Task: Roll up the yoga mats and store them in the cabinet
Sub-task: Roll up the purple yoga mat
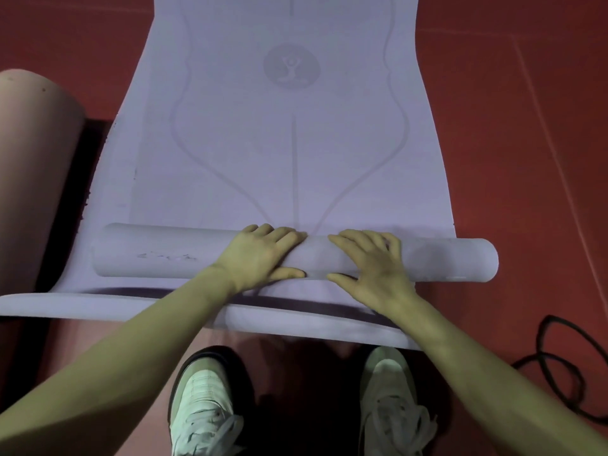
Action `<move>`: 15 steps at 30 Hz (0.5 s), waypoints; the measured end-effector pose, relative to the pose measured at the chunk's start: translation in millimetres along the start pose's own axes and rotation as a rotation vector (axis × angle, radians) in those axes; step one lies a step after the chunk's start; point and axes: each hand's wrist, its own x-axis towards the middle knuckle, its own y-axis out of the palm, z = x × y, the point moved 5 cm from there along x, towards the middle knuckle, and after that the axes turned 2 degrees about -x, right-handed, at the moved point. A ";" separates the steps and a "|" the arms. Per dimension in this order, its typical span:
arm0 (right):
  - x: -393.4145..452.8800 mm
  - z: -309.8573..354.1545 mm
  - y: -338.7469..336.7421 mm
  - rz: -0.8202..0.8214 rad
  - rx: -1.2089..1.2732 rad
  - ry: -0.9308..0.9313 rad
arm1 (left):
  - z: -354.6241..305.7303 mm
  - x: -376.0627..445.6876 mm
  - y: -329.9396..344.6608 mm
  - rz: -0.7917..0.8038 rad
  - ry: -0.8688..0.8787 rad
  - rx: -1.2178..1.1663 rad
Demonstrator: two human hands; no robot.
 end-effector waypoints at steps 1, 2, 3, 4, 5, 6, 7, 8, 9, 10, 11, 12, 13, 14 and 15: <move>-1.8 1.6 0.9 -0.046 -0.001 -0.001 | 1.2 1.0 0.3 0.015 -0.006 -0.005; -3.4 2.6 2.9 -0.078 -0.002 0.012 | 1.9 1.6 0.5 0.027 -0.012 -0.010; -3.7 3.5 4.2 -0.091 0.003 0.034 | 1.7 1.9 -0.2 0.035 -0.020 -0.012; -2.4 4.0 3.1 -0.105 0.007 0.046 | 0.8 1.9 -1.2 0.034 -0.027 -0.004; 0.2 2.7 3.2 -0.098 0.015 0.049 | -0.6 1.6 -2.2 0.026 -0.035 0.014; 4.3 1.1 3.2 -0.077 0.027 0.046 | -2.7 0.9 -3.9 0.003 -0.049 0.043; 9.9 -0.9 2.1 -0.048 0.047 0.048 | -5.2 0.0 -6.7 -0.033 -0.074 0.078; 16.0 -3.2 2.0 -0.024 0.066 0.053 | -7.6 -1.7 -9.6 -0.081 -0.109 0.120; 21.9 -5.4 1.4 -0.028 0.069 0.053 | -9.2 -3.9 -11.9 -0.124 -0.149 0.164; 27.6 -6.8 0.5 -0.044 0.050 0.047 | -10.2 -5.5 -13.5 -0.150 -0.191 0.203; 33.0 -7.4 -0.2 -0.045 0.028 0.051 | -10.4 -5.7 -14.2 -0.152 -0.234 0.229; 37.3 -8.0 -0.3 -0.039 0.009 0.064 | -9.1 -4.4 -13.9 -0.139 -0.276 0.235; 39.5 -7.7 0.2 -0.039 -0.008 0.079 | -6.7 -1.7 -13.3 -0.113 -0.315 0.221; 39.6 -5.3 0.1 -0.054 -0.028 0.092 | -3.7 1.8 -12.5 -0.077 -0.351 0.196; 38.0 -0.7 -1.0 -0.090 -0.053 0.097 | -0.4 5.7 -11.8 -0.036 -0.380 0.167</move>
